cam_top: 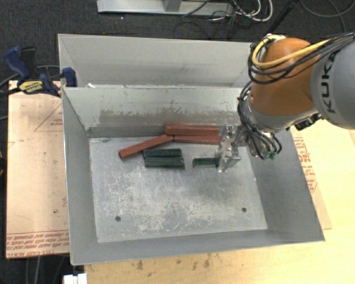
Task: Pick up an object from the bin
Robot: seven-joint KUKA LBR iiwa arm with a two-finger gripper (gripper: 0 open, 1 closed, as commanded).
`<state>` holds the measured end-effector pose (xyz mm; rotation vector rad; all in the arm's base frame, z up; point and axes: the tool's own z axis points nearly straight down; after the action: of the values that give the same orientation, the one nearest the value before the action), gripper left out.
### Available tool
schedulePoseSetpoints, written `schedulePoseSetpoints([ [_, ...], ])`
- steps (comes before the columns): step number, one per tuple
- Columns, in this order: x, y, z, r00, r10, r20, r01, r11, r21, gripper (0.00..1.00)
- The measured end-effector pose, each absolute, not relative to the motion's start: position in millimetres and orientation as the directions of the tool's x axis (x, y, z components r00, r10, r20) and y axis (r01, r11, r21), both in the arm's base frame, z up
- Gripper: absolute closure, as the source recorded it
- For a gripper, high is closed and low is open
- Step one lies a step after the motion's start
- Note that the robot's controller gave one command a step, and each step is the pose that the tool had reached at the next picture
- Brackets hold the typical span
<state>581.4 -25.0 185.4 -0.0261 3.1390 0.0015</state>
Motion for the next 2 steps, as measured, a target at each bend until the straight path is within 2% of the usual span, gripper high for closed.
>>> schedulePoseSetpoints([
  [1, 602.9, -10.5, 129.9, -0.999, -0.043, -0.001, -0.043, 0.999, 0.001, 1.0],
  [2, 602.9, -10.7, 129.9, -0.999, -0.043, -0.001, -0.043, 0.999, 0.001, 1.0],
])
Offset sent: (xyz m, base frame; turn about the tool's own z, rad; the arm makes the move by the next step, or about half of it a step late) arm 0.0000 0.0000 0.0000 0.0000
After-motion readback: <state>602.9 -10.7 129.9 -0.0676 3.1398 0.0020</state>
